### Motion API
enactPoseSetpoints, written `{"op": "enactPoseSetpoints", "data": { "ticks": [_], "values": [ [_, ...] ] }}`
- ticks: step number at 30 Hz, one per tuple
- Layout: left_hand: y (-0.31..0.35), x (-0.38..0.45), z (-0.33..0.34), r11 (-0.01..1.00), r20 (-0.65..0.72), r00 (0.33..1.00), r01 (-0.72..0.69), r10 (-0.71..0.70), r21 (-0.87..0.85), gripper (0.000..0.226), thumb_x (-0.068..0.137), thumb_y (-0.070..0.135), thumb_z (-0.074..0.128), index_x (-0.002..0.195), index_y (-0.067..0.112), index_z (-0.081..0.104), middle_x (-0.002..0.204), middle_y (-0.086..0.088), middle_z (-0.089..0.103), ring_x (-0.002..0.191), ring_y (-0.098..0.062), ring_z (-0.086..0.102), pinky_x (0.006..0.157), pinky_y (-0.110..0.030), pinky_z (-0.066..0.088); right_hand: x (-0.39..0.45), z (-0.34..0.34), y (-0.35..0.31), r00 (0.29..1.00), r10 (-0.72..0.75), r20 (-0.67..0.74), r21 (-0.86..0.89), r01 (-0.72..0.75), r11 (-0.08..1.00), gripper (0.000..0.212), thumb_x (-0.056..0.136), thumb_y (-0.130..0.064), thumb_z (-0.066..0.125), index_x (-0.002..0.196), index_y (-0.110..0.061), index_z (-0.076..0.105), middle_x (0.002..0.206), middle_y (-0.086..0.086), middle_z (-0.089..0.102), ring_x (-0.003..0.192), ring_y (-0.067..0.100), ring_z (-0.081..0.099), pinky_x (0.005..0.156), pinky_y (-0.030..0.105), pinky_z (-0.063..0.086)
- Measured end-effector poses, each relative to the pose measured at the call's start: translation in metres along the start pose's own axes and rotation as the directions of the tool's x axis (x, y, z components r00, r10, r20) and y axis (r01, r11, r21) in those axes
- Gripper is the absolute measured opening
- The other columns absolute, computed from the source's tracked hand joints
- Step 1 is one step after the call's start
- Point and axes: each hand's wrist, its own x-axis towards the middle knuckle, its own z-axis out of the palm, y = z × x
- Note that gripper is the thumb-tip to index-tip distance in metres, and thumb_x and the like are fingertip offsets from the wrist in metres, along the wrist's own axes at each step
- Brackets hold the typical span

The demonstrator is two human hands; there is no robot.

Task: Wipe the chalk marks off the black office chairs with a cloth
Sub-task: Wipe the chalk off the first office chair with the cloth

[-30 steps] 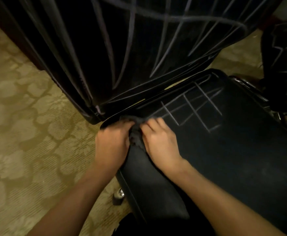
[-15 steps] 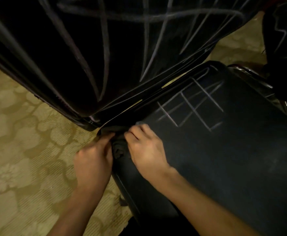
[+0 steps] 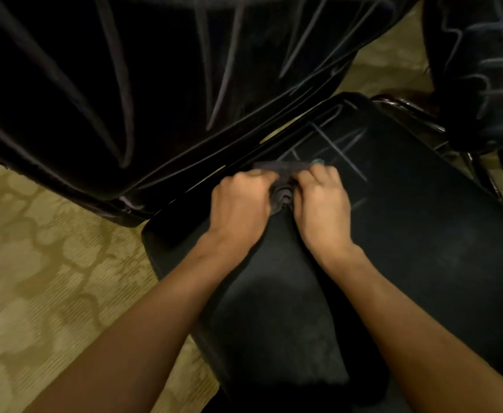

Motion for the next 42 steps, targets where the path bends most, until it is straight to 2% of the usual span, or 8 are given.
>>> {"op": "enactPoseSetpoints", "data": {
  "ticks": [7,12,16,20,23,28,34,42],
  "values": [
    [-0.038,-0.077,-0.029,1.000,-0.071,0.997,0.021,-0.019,0.023,0.037,0.082,0.018,0.049,0.105,0.020,0.078,0.098,0.001,0.077,0.083,-0.025,0.074,0.065,-0.035,0.059,-0.056,0.001,-0.053,0.991,-0.120,0.051,0.176,0.110,0.978,0.015,0.080,0.000,0.074,0.095,-0.005,0.073,0.093,0.007,0.066,0.088,0.028,0.059,0.069,0.034,0.054],
    [-0.020,-0.025,-0.002,0.998,-0.130,0.990,-0.067,0.064,-0.017,0.041,0.084,0.018,0.043,0.105,0.011,0.076,0.098,-0.008,0.076,0.082,-0.030,0.073,0.066,-0.038,0.060,-0.014,-0.001,-0.018,0.996,-0.072,0.059,0.044,0.070,0.997,0.010,0.078,-0.003,0.074,0.085,-0.007,0.068,0.089,0.010,0.062,0.088,0.030,0.059,0.061,0.031,0.048],
    [0.003,0.012,0.006,0.999,-0.027,0.998,-0.053,0.053,0.007,0.027,0.084,0.001,0.051,0.096,0.006,0.075,0.089,-0.014,0.069,0.078,-0.039,0.066,0.060,-0.044,0.056,0.013,-0.004,0.001,0.996,0.018,0.089,-0.041,-0.015,0.999,0.010,0.083,-0.001,0.068,0.093,-0.004,0.069,0.097,0.011,0.061,0.097,0.031,0.057,0.063,0.031,0.045],
    [0.002,-0.035,-0.004,0.964,0.064,0.966,-0.244,0.251,-0.104,0.040,0.089,0.024,0.038,0.097,0.011,0.075,0.091,-0.008,0.069,0.082,-0.032,0.064,0.065,-0.043,0.057,-0.064,-0.032,0.002,0.999,0.031,0.037,0.054,-0.033,0.998,0.006,0.091,-0.007,0.063,0.093,-0.008,0.069,0.095,0.008,0.062,0.089,0.027,0.056,0.072,0.031,0.047],
    [0.011,-0.065,-0.002,0.942,0.069,0.950,-0.290,0.305,-0.170,0.039,0.090,0.020,0.041,0.102,0.012,0.078,0.093,-0.003,0.070,0.081,-0.025,0.066,0.063,-0.039,0.059,-0.106,-0.047,0.006,0.999,0.020,0.039,0.117,-0.024,0.993,0.015,0.089,-0.007,0.065,0.103,-0.007,0.071,0.100,0.005,0.066,0.089,0.025,0.060,0.072,0.035,0.055],
    [0.044,0.006,0.021,0.939,0.067,0.946,-0.303,0.317,-0.164,0.049,0.086,0.030,0.034,0.100,0.011,0.077,0.092,-0.010,0.068,0.084,-0.033,0.064,0.067,-0.045,0.057,-0.047,-0.041,0.058,0.997,0.077,0.021,-0.010,-0.077,0.997,0.021,0.094,-0.017,0.051,0.097,-0.008,0.069,0.096,0.009,0.062,0.090,0.028,0.055,0.066,0.037,0.052],
    [0.072,0.057,0.028,0.957,0.184,0.944,-0.245,0.272,-0.156,0.026,0.092,0.020,0.062,0.115,0.024,0.074,0.109,-0.001,0.067,0.106,-0.026,0.063,0.091,-0.042,0.052,-0.024,-0.043,0.079,0.979,0.202,0.014,-0.087,-0.200,0.976,0.020,0.096,-0.018,0.053,0.102,-0.009,0.069,0.102,0.008,0.060,0.095,0.027,0.053,0.066,0.039,0.051],
    [0.057,0.005,0.010,0.906,0.198,0.890,-0.374,0.410,-0.196,0.027,0.088,0.046,0.067,0.106,0.028,0.075,0.098,0.008,0.064,0.092,-0.017,0.063,0.073,-0.034,0.054,-0.071,-0.065,0.056,0.976,0.207,0.066,-0.005,-0.207,0.978,0.027,0.095,-0.035,0.049,0.098,-0.017,0.069,0.097,-0.001,0.061,0.089,0.020,0.055,0.061,0.030,0.047]
  ]
}}
